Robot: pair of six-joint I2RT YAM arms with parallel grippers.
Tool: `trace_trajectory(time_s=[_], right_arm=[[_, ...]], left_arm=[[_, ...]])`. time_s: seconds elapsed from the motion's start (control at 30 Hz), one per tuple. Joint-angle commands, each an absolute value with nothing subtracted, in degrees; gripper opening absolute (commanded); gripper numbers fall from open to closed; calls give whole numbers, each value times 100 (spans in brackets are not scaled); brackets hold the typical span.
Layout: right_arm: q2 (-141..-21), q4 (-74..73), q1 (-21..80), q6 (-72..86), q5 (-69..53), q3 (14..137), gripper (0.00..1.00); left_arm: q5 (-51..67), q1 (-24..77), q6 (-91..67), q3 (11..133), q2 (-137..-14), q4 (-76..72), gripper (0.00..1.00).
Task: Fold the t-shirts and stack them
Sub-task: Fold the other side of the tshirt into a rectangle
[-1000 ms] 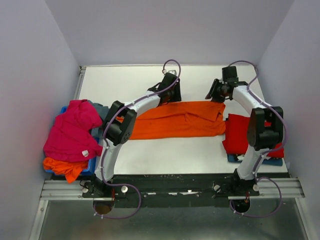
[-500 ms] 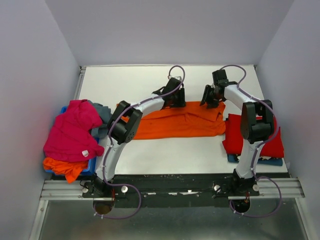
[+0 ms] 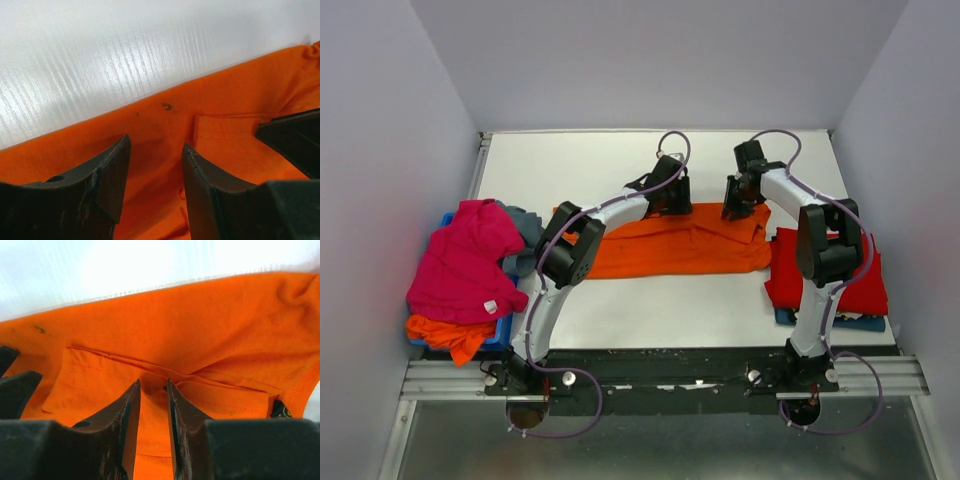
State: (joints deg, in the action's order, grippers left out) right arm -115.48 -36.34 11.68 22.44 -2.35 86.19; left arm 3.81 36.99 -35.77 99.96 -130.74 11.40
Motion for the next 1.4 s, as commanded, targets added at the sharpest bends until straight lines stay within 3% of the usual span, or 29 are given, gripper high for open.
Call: trace_trajectory(time_s=[0.0, 0.23, 0.37, 0.6, 0.7, 0.93, 1.2, 1.3, 1.37], right_arm=[[-11514, -3841, 1265, 2162, -44, 8473, 33], [-10609, -3718, 1292, 2127, -246, 7727, 11], [-10153, -3665, 1292, 2153, -544, 7191, 8], [-9458, -3410, 1292, 2206, -1485, 6496, 22], [-9238, -3401, 1292, 2311, -1538, 6355, 46], [-9158, -3331, 1134, 2557, -1056, 6916, 46], [-10168, -3559, 1064, 2917, -221, 8058, 36], [-10353, -3665, 906, 3023, -26, 8200, 26], [-10380, -3525, 748, 3041, -70, 8130, 12]], left_arm=[[562, 3718, -3437, 10037, -13140, 1107, 56], [615, 3700, -3437, 10116, -13245, 1204, 56], [580, 3700, -3393, 10143, -13245, 1248, 56], [554, 3700, -3322, 10204, -13245, 1318, 56], [527, 3709, -3313, 10213, -13228, 1327, 56], [510, 3718, -3278, 10090, -12877, 1196, 56], [747, 3814, -3313, 10327, -12893, 1081, 55], [756, 3972, -3200, 10371, -12911, 967, 55], [861, 4051, -3138, 10380, -12946, 827, 55]])
